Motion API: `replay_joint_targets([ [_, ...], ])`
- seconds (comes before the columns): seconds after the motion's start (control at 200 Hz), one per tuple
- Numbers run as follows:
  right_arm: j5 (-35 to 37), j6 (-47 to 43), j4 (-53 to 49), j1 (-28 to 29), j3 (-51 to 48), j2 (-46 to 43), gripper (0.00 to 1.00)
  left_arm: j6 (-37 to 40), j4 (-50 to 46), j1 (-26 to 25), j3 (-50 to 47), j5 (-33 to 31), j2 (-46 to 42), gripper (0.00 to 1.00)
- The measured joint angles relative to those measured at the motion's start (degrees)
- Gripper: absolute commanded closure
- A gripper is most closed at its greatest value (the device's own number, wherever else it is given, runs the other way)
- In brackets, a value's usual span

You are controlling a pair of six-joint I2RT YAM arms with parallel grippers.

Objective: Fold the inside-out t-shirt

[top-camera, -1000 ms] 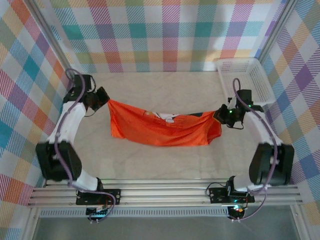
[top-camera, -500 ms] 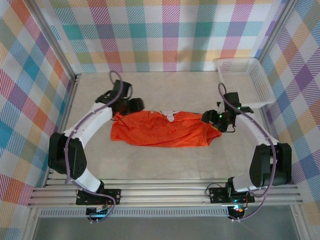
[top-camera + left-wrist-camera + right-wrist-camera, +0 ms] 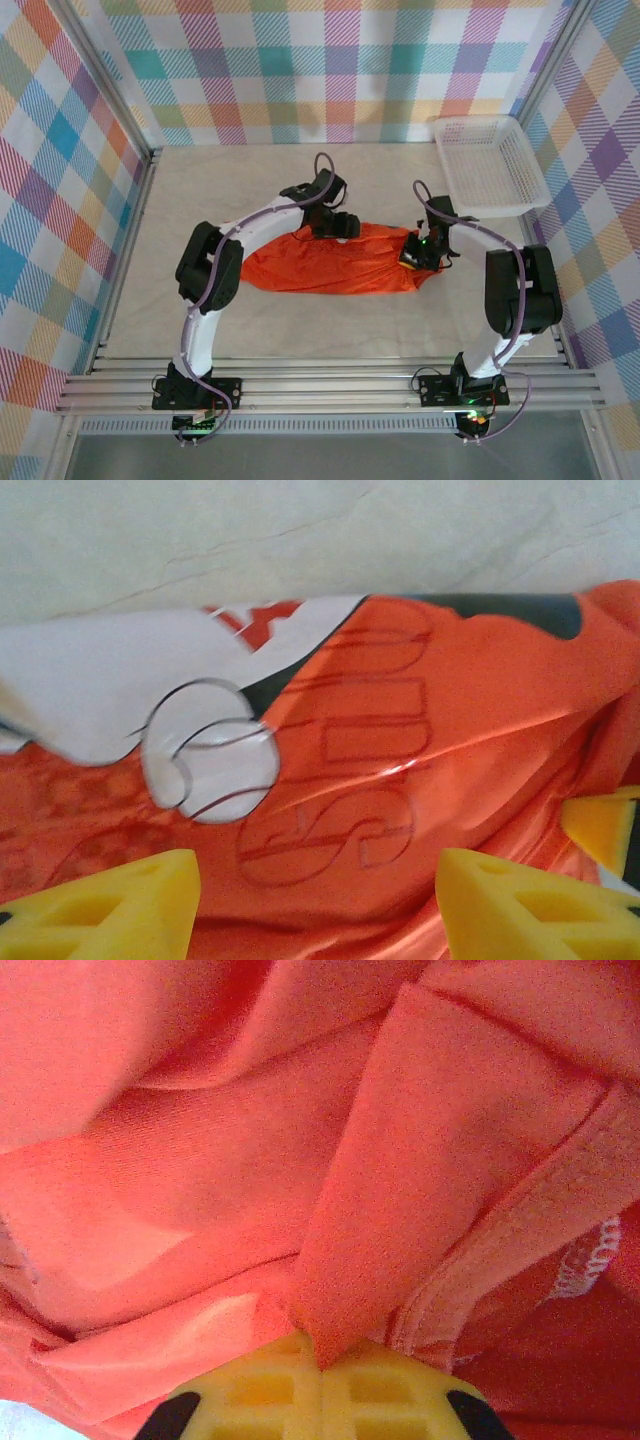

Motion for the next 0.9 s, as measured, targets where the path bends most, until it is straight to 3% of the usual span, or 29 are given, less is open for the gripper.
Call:
replay_joint_targets([
  [0.32, 1.14, 0.76, -1.01, 0.37, -18.23, -23.65, 1.00, 1.11, -1.36, -4.85, 6.23, 5.68, 2.75, 0.35],
  [0.56, 1.03, 2.67, 0.24, 0.37, -23.34, -23.65, 1.00, 3.41, -4.02, -7.76, 8.63, 7.48, 7.78, 0.31],
  [0.72, 1.29, 2.69, 0.57, 0.37, -23.34, -23.93, 1.00, 4.81, -5.46, -7.98, 10.25, 5.05, 11.37, 0.27],
  [0.8, 1.31, 2.69, 0.55, 0.37, -23.34, -24.57, 1.00, 5.33, -6.27, -8.07, 12.44, 2.93, 13.46, 0.36],
  [0.905, 1.31, 2.69, 0.55, 0.37, -23.32, -24.98, 1.00, 6.34, -7.56, -8.37, 15.85, -0.63, 15.54, 0.72],
])
